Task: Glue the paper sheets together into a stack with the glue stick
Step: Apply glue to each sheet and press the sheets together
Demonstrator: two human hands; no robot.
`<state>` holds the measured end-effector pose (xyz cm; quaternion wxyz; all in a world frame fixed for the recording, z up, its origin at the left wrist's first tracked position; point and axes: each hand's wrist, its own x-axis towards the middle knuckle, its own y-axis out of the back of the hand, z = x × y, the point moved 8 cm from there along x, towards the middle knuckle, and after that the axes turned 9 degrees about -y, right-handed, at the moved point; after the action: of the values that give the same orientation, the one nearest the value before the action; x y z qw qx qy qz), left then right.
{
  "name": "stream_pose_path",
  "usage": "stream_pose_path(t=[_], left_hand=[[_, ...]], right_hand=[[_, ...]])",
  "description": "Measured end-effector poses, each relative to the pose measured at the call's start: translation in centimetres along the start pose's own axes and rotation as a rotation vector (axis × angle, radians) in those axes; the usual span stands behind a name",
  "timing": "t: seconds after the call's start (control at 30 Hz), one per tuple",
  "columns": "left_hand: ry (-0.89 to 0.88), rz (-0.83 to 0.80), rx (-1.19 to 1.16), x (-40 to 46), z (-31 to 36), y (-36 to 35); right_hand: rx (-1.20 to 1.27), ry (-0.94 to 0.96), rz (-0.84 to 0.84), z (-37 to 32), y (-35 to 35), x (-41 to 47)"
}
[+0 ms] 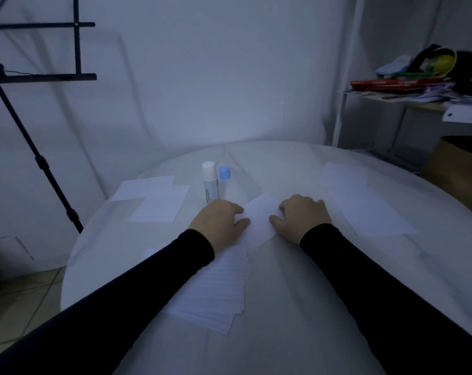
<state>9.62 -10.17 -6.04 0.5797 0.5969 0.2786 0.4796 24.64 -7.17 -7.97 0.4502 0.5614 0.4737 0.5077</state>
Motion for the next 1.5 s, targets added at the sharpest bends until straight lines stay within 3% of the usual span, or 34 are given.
stream_pose_path(t=[0.07,0.2,0.27,0.43,0.6,0.73,0.87,1.03,1.2,1.5], left_hand=[[-0.027,-0.049,-0.027,0.4,1.6,-0.6],[-0.013,-0.336,0.029,1.3,2.6,-3.9],[-0.014,-0.403,0.053,1.5,2.3,-4.6],[-0.009,-0.438,0.083,0.6,1.6,-4.0],[0.063,-0.416,0.128,0.1,0.3,-2.7],[0.018,-0.275,0.111,0.0,1.4,-2.0],[0.035,-0.337,0.005,0.1,1.2,-3.0],[0.097,-0.362,-0.064,0.2,-1.3,-2.4],[0.196,-0.237,-0.04,0.0,-2.4,-1.3],[0.266,-0.236,-0.036,-0.1,-2.7,-1.2]], right_hand=[[0.168,0.074,0.084,-0.6,0.9,-0.2],[0.197,0.362,-0.231,-3.0,-1.6,-0.8],[0.148,0.316,-0.312,-2.6,-2.5,-0.6],[0.04,0.187,-0.324,-1.5,-2.7,-0.2],[0.012,0.072,-0.305,-0.4,-2.6,-0.3],[0.068,0.198,-0.161,-1.4,-0.8,-0.5],[0.155,0.304,-0.307,-2.5,-1.7,-1.5],[0.094,0.094,-0.288,0.1,-2.1,-0.3],[0.11,-0.044,-0.097,1.5,-1.0,0.2],[0.143,-0.058,-0.117,1.2,-1.0,0.3]])
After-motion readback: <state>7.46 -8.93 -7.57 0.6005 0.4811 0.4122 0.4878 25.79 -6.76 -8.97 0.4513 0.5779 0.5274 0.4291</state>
